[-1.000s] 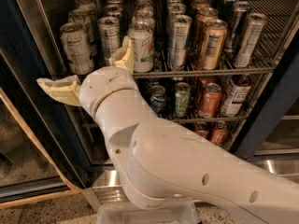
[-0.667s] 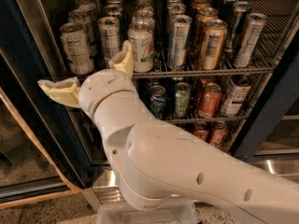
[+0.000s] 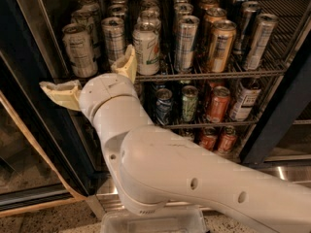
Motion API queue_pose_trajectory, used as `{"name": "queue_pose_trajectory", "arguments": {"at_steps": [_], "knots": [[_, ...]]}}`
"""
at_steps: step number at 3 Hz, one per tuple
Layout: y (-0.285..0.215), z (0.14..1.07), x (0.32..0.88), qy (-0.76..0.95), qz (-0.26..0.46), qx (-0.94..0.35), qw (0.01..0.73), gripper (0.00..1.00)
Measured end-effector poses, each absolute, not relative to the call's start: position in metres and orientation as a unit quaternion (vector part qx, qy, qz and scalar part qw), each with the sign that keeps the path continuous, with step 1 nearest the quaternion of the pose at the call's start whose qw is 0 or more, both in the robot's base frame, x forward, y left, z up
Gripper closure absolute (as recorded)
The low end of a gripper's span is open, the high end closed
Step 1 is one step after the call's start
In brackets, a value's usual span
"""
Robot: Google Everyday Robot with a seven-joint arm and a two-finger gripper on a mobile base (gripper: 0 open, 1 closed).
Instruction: Pick redbull can from top shelf of fridge
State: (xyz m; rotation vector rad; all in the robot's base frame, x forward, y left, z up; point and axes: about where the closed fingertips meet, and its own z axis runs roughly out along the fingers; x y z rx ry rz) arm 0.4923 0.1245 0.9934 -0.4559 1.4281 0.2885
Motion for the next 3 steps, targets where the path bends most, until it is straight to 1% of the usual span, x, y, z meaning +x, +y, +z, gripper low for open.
{"name": "queue_pose_trajectory", "arguments": {"at_steps": [2,3], "knots": [[0.1213,0.9903,0.4978,0.636,0.113,-0.167,0.745,0.00],[0.1213,0.9903,0.4978,0.636,0.113,-0.167,0.745,0.00]]}}
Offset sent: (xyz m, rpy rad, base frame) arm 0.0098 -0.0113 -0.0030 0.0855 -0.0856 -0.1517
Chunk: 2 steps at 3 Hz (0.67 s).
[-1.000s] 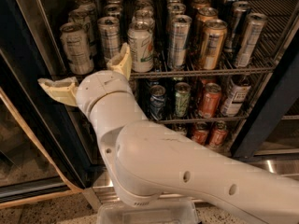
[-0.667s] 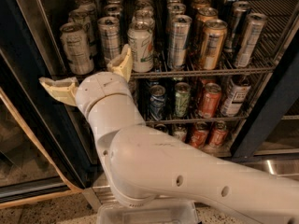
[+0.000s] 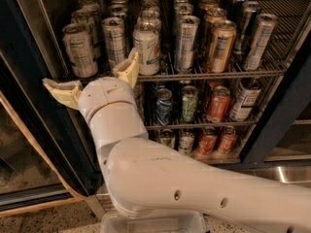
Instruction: Pick redbull can from top shelf of fridge
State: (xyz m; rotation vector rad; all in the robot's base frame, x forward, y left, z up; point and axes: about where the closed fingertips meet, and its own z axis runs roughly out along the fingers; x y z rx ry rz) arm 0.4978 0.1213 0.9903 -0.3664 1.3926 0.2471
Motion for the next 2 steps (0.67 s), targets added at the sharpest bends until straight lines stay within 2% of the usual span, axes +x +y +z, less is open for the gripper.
{"name": "queue_pose_trajectory", "arguments": {"at_steps": [2], "knots": [[0.1258,0.9891,0.5003,0.627,0.126,-0.155,0.753,0.00]]}}
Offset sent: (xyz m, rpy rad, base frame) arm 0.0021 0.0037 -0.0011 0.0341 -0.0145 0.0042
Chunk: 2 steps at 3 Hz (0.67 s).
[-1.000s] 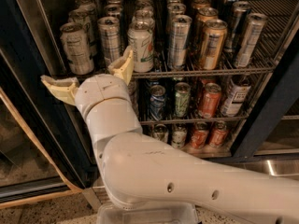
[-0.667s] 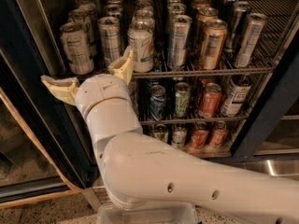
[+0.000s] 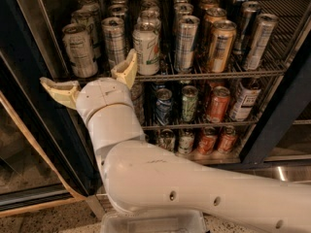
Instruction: Pick redbull can from top shelf of fridge
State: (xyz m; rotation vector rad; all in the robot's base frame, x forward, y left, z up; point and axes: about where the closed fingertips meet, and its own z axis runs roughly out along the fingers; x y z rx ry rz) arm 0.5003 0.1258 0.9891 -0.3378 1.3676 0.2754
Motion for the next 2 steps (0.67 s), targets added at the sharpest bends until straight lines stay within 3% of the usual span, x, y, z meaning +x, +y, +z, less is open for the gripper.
{"name": "queue_pose_trajectory", "arguments": {"at_steps": [1,2], "knots": [[0.1258,0.9891,0.5003,0.627,0.126,-0.155,0.753,0.14],[0.1258,0.9892,0.5003,0.627,0.126,-0.155,0.753,0.20]]}}
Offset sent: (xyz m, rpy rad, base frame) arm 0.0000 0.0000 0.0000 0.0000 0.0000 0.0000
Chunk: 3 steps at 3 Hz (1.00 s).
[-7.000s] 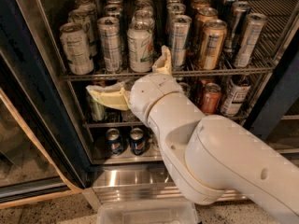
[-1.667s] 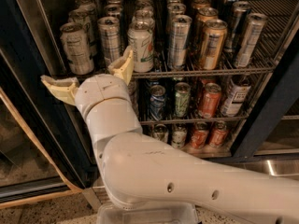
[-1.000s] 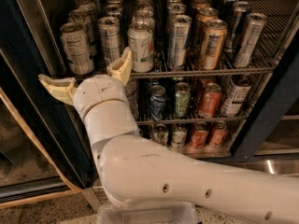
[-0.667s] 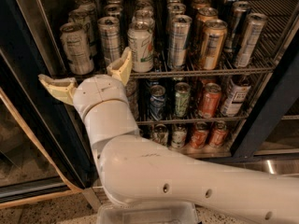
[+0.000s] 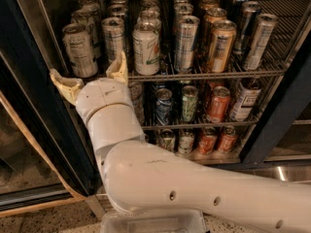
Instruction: Pick redbull can from top shelf of fridge
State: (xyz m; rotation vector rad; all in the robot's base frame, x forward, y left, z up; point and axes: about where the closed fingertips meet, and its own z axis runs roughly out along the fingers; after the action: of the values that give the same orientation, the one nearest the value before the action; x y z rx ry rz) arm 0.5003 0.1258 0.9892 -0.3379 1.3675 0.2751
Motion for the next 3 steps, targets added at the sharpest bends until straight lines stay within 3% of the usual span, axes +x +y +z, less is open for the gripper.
{"name": "queue_pose_trajectory", "arguments": {"at_steps": [2,3], "knots": [[0.1207,0.9890,0.5050,0.631,0.113,-0.144,0.754,0.14],[0.1174,0.9862,0.5099,0.638,0.099,-0.134,0.752,0.23]]}}
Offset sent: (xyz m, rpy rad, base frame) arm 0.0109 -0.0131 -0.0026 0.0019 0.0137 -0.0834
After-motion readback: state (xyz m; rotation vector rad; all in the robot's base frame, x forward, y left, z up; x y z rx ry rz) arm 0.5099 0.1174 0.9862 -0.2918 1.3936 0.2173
